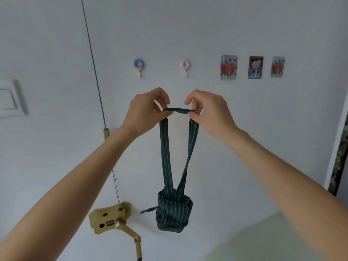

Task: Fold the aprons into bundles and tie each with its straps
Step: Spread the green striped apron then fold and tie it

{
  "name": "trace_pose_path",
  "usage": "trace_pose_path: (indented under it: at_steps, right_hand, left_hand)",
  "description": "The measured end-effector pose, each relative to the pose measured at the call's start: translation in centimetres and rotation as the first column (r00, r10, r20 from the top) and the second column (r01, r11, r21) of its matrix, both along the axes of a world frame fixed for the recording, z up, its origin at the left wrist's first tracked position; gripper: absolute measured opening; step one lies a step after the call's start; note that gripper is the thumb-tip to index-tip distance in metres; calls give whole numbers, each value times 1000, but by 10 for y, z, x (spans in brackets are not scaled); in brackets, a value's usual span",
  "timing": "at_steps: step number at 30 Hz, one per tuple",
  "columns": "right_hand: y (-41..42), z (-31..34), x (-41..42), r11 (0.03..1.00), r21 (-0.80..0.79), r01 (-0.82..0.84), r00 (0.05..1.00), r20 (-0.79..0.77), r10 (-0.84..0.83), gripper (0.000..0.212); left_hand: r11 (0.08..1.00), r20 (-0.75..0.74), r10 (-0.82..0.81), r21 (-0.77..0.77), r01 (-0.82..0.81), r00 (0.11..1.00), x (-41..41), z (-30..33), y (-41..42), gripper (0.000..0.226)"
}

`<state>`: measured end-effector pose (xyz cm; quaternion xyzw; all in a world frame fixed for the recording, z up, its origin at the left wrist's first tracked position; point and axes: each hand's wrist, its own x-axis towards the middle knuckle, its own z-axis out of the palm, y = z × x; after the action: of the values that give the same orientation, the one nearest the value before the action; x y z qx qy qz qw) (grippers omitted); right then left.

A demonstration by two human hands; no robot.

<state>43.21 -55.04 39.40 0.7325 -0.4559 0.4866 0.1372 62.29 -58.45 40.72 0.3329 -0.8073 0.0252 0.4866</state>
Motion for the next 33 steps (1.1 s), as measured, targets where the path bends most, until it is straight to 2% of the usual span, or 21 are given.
trace_pose_path:
  at_steps: [2, 4, 6, 9, 11, 13, 15, 18, 22, 26, 33]
  right_hand:
    - [-21, 14, 17, 954, -281, 110, 988, -73, -135, 12]
    - [-37, 26, 30, 906, -401, 135, 984, -55, -171, 6]
    - [-56, 40, 43, 939, -329, 98, 995, 39, -90, 8]
    - [-86, 61, 59, 972, -233, 21, 985, 169, 19, 6]
    - [-103, 73, 66, 966, -254, 46, 979, 202, 7, 7]
    - [-116, 83, 72, 958, -279, 67, 982, 191, -12, 9]
    - [-128, 90, 79, 957, -284, 65, 986, 164, -18, 7]
    - [-146, 93, 90, 962, -266, 58, 987, 157, -16, 6]
    - [-155, 78, 94, 977, -211, 27, 977, 213, 19, 3]
    - [-158, 59, 96, 987, -153, -59, 979, 186, 87, 10]
    - [-146, 35, 94, 959, -31, -282, 932, 228, 282, 18]
  left_hand:
    - [987, -71, 69, -141, -79, 995, 9, 14, -16, 20]
    - [961, -117, 121, -237, -146, 986, 13, 23, -29, 19]
    - [915, -93, 139, -369, -164, 986, 21, 33, -44, 15]
    - [854, 7, -5, -521, 8, 1000, 42, 45, -69, 16]
    - [855, 1, -36, -518, 31, 999, 55, 54, -87, 12]
    - [882, -58, -8, -471, -21, 998, 64, 62, -101, 7]
    - [885, -133, 80, -447, -132, 988, 68, 66, -114, 5]
    - [838, -202, 246, -447, -313, 948, 68, 68, -126, 6]
    - [807, -220, 345, -428, -408, 913, 64, 63, -124, 11]
    - [817, -134, 392, -404, -411, 910, 62, 50, -125, 18]
    - [912, -116, 295, -264, -315, 949, 61, 24, -109, 29]
